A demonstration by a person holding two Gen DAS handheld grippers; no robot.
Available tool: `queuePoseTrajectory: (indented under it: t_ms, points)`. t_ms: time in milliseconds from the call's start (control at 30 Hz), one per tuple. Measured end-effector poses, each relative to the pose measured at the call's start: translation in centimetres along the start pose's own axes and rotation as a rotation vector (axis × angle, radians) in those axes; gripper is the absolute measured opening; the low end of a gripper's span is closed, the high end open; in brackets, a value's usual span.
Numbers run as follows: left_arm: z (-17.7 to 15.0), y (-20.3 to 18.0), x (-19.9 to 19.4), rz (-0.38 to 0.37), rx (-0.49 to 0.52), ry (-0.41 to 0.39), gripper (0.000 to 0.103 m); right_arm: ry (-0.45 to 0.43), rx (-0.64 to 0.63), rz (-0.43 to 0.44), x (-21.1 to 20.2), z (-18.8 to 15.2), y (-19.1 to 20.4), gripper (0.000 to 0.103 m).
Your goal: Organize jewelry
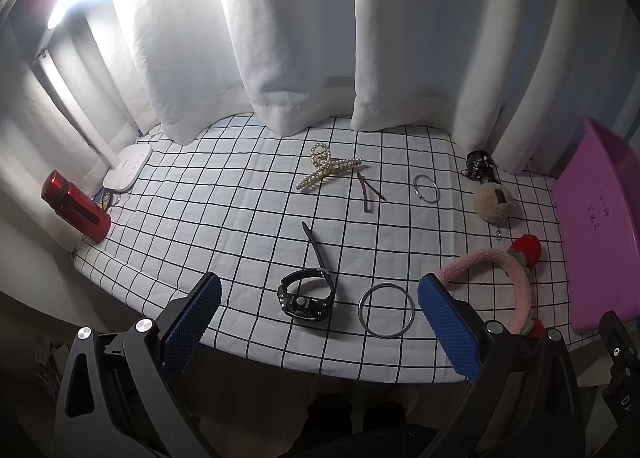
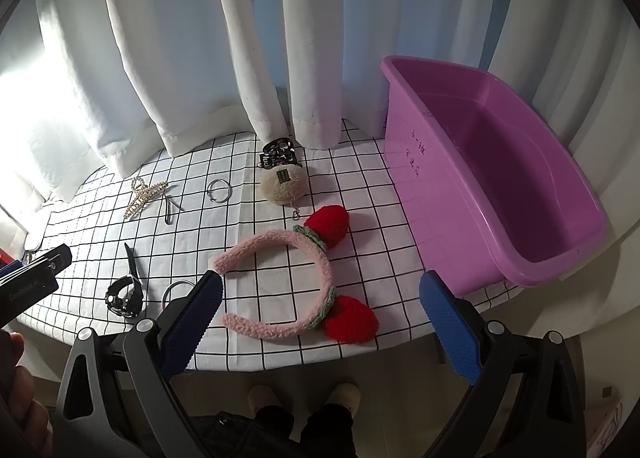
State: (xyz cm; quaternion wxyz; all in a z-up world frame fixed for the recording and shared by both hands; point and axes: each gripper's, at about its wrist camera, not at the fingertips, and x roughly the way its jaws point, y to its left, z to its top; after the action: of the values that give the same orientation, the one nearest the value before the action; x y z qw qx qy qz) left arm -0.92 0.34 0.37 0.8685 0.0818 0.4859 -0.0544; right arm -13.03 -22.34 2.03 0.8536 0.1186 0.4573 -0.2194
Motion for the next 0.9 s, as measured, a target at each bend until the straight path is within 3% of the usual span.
queuePoseTrajectory:
  t_ms: [367, 700, 900]
  points:
    - [-1.2, 1.2, 1.5, 0.007, -0.022, 0.053, 0.097, 0.045, -0.009, 0.012, 1.2, -0.9, 0.2, 0.094]
    - [-4.9, 4.9, 5.8, -0.003, -0.118, 0.155, 0.097, 0.164, -0.020, 0.027, 5.4, -3.4, -0.2, 0.094]
    - [-6.3, 5.7, 8.3, 0.004, -0.136, 0.175, 0.097, 0.206, -0.030, 0.026, 8.1, -4.4, -0.6, 0.094]
